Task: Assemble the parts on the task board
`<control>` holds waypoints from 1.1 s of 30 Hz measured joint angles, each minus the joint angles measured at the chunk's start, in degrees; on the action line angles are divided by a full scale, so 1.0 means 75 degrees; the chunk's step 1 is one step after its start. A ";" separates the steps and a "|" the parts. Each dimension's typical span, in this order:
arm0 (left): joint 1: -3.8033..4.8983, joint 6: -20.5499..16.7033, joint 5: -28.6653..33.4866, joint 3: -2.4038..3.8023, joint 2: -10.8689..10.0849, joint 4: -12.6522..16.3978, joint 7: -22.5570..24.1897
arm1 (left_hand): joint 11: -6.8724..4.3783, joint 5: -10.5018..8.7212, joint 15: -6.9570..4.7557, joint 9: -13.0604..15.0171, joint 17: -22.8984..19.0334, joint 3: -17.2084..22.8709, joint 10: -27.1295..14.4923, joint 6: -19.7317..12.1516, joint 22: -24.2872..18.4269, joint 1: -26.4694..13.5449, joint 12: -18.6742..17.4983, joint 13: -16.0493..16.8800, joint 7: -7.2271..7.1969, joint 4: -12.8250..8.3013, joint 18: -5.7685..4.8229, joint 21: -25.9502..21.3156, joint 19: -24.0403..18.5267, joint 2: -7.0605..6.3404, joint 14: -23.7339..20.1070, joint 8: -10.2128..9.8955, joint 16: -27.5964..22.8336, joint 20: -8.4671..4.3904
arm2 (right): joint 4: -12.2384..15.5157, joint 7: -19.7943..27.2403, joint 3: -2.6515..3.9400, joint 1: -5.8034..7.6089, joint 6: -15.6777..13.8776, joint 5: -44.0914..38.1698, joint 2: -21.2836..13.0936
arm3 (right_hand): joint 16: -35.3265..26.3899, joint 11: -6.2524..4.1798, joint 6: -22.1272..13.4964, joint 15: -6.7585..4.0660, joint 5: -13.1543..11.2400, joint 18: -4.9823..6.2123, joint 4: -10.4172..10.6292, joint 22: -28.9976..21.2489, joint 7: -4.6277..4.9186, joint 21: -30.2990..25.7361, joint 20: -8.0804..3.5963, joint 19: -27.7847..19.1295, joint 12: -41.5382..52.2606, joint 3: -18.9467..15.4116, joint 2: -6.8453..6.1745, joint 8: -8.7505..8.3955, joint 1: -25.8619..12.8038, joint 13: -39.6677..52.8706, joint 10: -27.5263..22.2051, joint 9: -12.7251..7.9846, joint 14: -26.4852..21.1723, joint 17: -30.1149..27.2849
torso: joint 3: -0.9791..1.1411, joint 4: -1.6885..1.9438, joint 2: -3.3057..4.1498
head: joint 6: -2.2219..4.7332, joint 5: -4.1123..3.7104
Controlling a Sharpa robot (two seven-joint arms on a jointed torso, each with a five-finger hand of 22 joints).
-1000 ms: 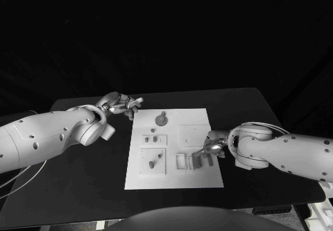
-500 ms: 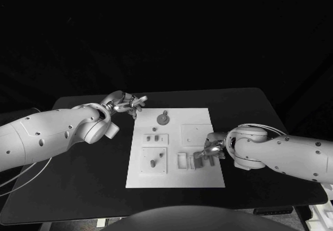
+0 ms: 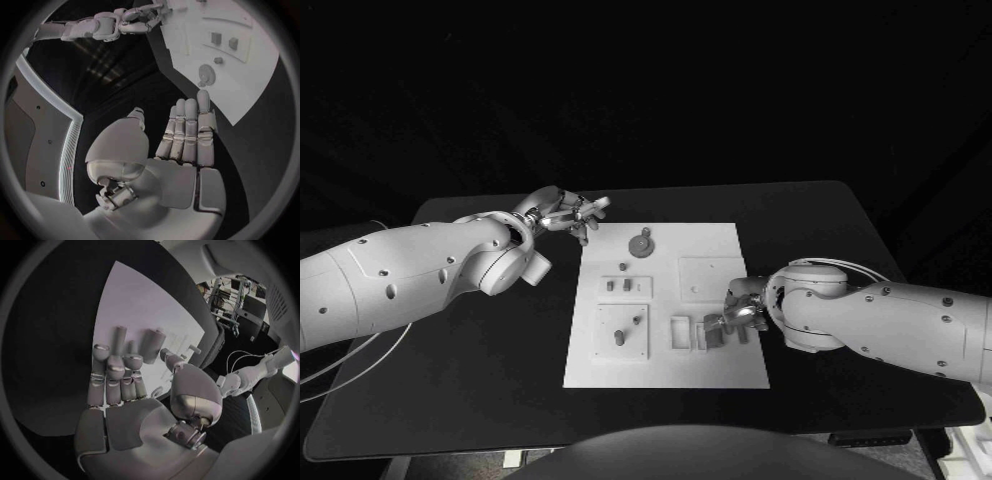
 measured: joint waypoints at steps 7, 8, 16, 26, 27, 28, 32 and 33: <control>0.0000 0.0028 0.0002 0.0000 0.0011 -0.0008 -0.0013 | 0.0000 0.0000 -0.0016 0.0000 0.0007 0.0000 0.0000 -0.0001 0.0016 -0.0083 0.0000 -0.0010 -0.0001 0.0000 -0.0001 -0.0031 0.0000 -0.0020 -0.0017 0.0000 0.0000 0.0000 | -0.0149 0.0000 0.0015 -0.0016 0.0050 -0.0021 0.0121 | 0.0000 0.0000 0.0018 -0.0006 -0.0034 0.0007 0.0064 0.0005 -0.0018 0.0000 0.0001 0.0001 0.0000 0.0022 -0.0008 0.0040 -0.0008 0.0008 0.0000 0.0023 -0.0007 0.0000 | 0.0004 -0.0002 0.0001 | -0.0036 0.0029; 0.0000 0.0034 0.0003 0.0000 0.0014 -0.0009 -0.0016 | 0.0000 0.0000 -0.0026 0.0000 0.0007 0.0000 0.0000 -0.0002 0.0016 -0.0092 0.0000 -0.0010 -0.0001 0.0000 -0.0001 -0.0031 0.0000 -0.0029 -0.0028 0.0000 0.0000 0.0000 | -0.0154 0.0000 0.0018 -0.0020 0.0050 -0.0021 0.0124 | -0.0001 0.0000 0.0021 -0.0016 -0.0034 0.0009 0.0064 0.0008 -0.0021 0.0000 0.0001 0.0000 0.0000 0.0022 -0.0008 0.0037 -0.0008 0.0008 0.0000 0.0023 -0.0016 0.0000 | 0.0004 -0.0004 0.0001 | -0.0040 0.0037; 0.0000 0.0083 0.0004 0.0000 0.0036 -0.0017 -0.0032 | 0.0018 0.0000 -0.0026 0.0001 0.0014 0.0000 -0.0018 -0.0006 0.0023 -0.0119 0.0000 -0.0010 -0.0006 0.0000 0.0000 -0.0031 0.0000 -0.0002 -0.0030 0.0000 0.0000 0.0001 | -0.0191 0.0000 0.0020 -0.0022 0.0050 -0.0018 0.0220 | 0.0026 0.0000 0.0035 -0.0025 -0.0084 0.0013 0.0008 0.0023 -0.0033 0.0030 -0.0010 -0.0012 0.0000 0.0068 -0.0031 0.0000 0.0108 0.0021 -0.0001 0.0021 -0.0027 0.0006 | -0.0001 -0.0006 0.0004 | -0.0067 0.0031; 0.0000 0.0115 0.0006 0.0000 0.0029 -0.0010 -0.0057 | 0.0028 0.0000 -0.0025 0.0001 0.0020 0.0000 -0.0028 -0.0013 0.0024 -0.0119 0.0000 -0.0009 -0.0014 0.0000 0.0000 -0.0031 0.0000 -0.0002 -0.0031 0.0000 0.0000 0.0001 | -0.0192 0.0002 0.0023 -0.0026 0.0077 0.0022 0.0290 | 0.0026 0.0000 0.0012 -0.0016 -0.0114 0.0013 -0.0107 0.0036 -0.0011 0.0031 -0.0025 -0.0030 0.0000 0.0002 0.0032 -0.0002 0.0215 0.0024 -0.0001 0.0016 -0.0036 0.0014 | -0.0001 0.0001 0.0010 | -0.0102 0.0029; 0.0000 0.0118 0.0006 0.0000 0.0028 -0.0010 -0.0060 | 0.0028 0.0000 -0.0025 0.0001 0.0020 0.0000 -0.0028 -0.0013 0.0028 -0.0119 0.0000 -0.0009 -0.0014 0.0000 0.0000 -0.0031 0.0000 -0.0002 -0.0031 0.0000 0.0000 0.0001 | -0.0193 0.0003 0.0023 -0.0026 0.0081 0.0030 0.0292 | 0.0026 0.0000 0.0012 -0.0014 -0.0114 0.0012 -0.0107 0.0036 -0.0011 0.0031 -0.0025 -0.0030 0.0000 0.0002 0.0032 -0.0002 0.0215 0.0024 -0.0001 0.0016 -0.0039 0.0013 | -0.0001 0.0001 0.0010 | -0.0106 0.0029; 0.0000 0.0120 0.0006 0.0000 0.0028 -0.0010 -0.0063 | 0.0028 0.0000 -0.0025 0.0001 0.0020 0.0000 -0.0028 -0.0013 0.0029 -0.0119 0.0000 -0.0009 -0.0014 0.0000 0.0000 -0.0031 0.0000 -0.0002 -0.0031 0.0000 0.0000 0.0001 | -0.0193 0.0004 0.0023 -0.0026 0.0085 0.0036 0.0292 | 0.0026 0.0000 0.0012 -0.0012 -0.0114 0.0013 -0.0107 0.0036 -0.0011 0.0031 -0.0025 -0.0030 0.0000 0.0002 0.0032 -0.0002 0.0215 0.0024 -0.0001 0.0016 -0.0041 0.0013 | -0.0001 0.0001 0.0010 | -0.0111 0.0034; 0.0000 0.0128 0.0006 0.0000 0.0024 -0.0010 -0.0077 | 0.0028 0.0000 -0.0024 0.0001 0.0019 0.0000 -0.0028 -0.0013 0.0028 -0.0118 0.0000 -0.0009 -0.0015 0.0000 -0.0001 -0.0031 0.0000 -0.0002 -0.0031 0.0000 0.0000 0.0001 | -0.0202 0.0009 0.0025 -0.0026 0.0089 0.0061 0.0293 | 0.0026 0.0000 0.0012 -0.0009 -0.0114 0.0012 -0.0107 0.0036 -0.0012 0.0031 -0.0025 -0.0029 0.0000 0.0002 0.0032 -0.0002 0.0215 0.0024 -0.0001 0.0015 -0.0043 0.0013 | 0.0003 0.0001 0.0010 | -0.0133 0.0048; 0.0000 0.0129 0.0006 0.0000 0.0023 -0.0010 -0.0081 | 0.0028 0.0000 -0.0024 -0.0002 0.0020 0.0000 -0.0028 -0.0013 0.0028 -0.0118 0.0000 -0.0009 -0.0015 0.0000 -0.0001 -0.0031 0.0000 -0.0002 -0.0031 0.0000 0.0000 0.0001 | -0.0204 0.0010 0.0025 -0.0026 0.0089 0.0066 0.0293 | 0.0029 0.0000 0.0012 -0.0007 -0.0109 0.0012 -0.0145 0.0037 -0.0012 0.0036 -0.0025 -0.0029 0.0003 0.0014 0.0037 -0.0002 0.0244 0.0025 -0.0001 0.0015 -0.0046 0.0014 | 0.0004 0.0001 0.0010 | -0.0138 0.0053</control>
